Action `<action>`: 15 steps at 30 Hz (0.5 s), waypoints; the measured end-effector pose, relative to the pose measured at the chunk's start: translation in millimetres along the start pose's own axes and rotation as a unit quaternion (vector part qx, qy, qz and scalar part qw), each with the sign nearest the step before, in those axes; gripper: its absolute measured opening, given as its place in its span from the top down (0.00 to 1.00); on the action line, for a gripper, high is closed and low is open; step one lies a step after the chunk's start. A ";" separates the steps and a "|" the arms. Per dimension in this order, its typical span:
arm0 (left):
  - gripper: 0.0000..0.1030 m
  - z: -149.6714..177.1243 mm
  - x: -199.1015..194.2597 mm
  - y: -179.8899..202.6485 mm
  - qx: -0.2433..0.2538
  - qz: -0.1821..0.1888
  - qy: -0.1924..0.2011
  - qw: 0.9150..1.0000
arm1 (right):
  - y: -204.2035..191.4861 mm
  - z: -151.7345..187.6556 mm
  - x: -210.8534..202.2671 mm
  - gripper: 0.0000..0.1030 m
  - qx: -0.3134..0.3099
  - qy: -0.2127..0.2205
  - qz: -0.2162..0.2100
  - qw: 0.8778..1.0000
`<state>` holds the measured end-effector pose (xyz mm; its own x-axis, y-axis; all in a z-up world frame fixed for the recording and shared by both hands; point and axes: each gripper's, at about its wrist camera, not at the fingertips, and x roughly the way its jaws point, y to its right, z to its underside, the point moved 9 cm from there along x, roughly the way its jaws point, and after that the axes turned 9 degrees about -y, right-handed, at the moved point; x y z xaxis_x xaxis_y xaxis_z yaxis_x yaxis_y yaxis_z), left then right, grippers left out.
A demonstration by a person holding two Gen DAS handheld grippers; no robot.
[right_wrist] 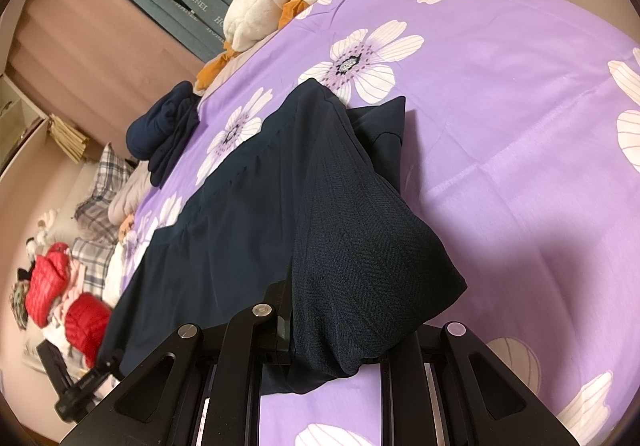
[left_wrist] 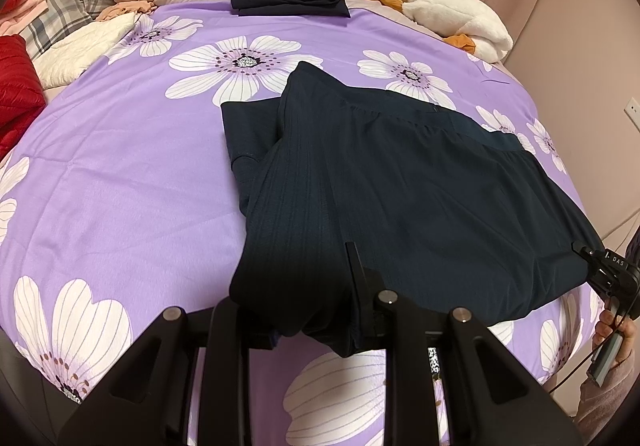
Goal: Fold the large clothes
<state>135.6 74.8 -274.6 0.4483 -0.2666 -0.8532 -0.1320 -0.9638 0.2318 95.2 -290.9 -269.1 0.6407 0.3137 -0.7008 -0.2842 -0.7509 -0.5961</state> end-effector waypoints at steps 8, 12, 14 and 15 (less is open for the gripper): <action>0.77 0.5 0.1 0.6 0.000 0.000 0.000 1.000 | 0.5 1.8 -0.9 0.82 0.000 0.000 0.000 1.000; 0.77 1.7 -0.4 1.1 0.000 -0.001 -0.001 1.000 | 0.9 1.5 -0.8 0.82 0.000 0.000 0.000 1.000; 0.77 2.3 -0.6 1.6 0.001 -0.001 -0.001 1.000 | 1.1 1.5 -0.7 0.82 0.000 0.000 0.000 1.000; 0.77 2.3 -0.6 1.6 0.001 -0.001 -0.001 1.000 | 1.2 1.1 -0.8 0.82 0.000 0.000 0.000 1.000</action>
<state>133.0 73.4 -274.8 0.4472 -0.2651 -0.8542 -0.1326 -0.9642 0.2298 93.5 -291.5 -269.7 0.6402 0.3141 -0.7010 -0.2845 -0.7507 -0.5962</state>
